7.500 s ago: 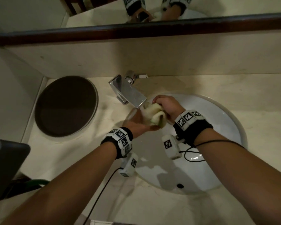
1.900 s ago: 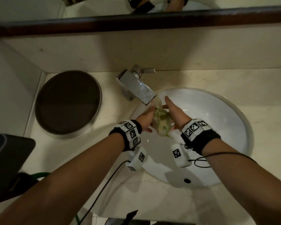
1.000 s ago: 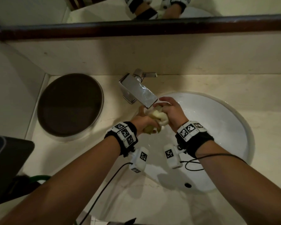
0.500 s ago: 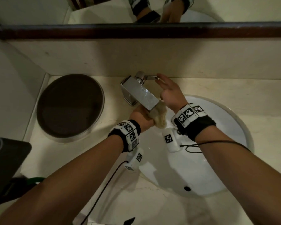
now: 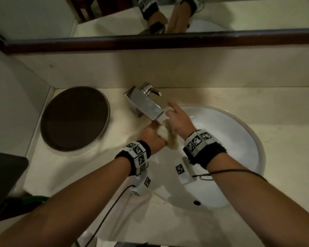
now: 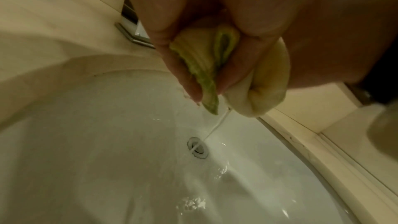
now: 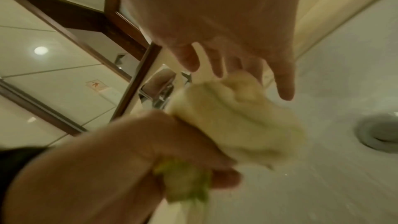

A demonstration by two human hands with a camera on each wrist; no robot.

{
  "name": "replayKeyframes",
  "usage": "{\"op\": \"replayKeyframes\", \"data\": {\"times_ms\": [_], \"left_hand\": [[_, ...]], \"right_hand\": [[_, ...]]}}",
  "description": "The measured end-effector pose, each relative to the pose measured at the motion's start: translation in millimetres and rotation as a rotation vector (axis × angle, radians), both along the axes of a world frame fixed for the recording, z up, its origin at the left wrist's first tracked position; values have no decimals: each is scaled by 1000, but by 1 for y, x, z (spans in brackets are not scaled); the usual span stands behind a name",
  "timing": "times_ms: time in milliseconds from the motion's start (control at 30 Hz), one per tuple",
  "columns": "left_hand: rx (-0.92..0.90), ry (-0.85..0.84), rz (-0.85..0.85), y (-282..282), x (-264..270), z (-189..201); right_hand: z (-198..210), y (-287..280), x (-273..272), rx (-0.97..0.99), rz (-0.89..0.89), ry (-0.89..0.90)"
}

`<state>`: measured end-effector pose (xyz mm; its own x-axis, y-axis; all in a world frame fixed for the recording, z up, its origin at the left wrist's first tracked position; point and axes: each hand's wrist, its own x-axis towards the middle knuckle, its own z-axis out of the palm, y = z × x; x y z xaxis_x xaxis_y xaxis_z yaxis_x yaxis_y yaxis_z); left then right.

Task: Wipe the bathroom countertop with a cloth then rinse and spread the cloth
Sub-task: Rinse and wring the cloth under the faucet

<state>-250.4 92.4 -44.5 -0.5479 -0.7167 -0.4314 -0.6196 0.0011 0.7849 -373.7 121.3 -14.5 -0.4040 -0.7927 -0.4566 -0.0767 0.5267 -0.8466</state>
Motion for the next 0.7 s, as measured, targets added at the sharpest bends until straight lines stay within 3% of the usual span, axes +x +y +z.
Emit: {"op": "replayKeyframes", "data": {"times_ms": [100,167,233,400,567,700], "left_hand": [[-92,-18,-25,11,-2,6],[-116,-5,-9,20,-4,11],[-163,-3,-55,32,-6,17],[-347,-49,-265,50,-15,41],[-728,-264,-573,67,-10,49],[-828,-414,-566,82,-1,48]], "right_hand": [[-13,36,-2,184,35,-71],[-17,60,-4,280,-93,-395],[-16,76,-7,287,-186,-610],[-8,92,-18,203,-199,-821],[7,101,-26,226,-143,-762],[17,93,-2,274,-238,-518]]}}
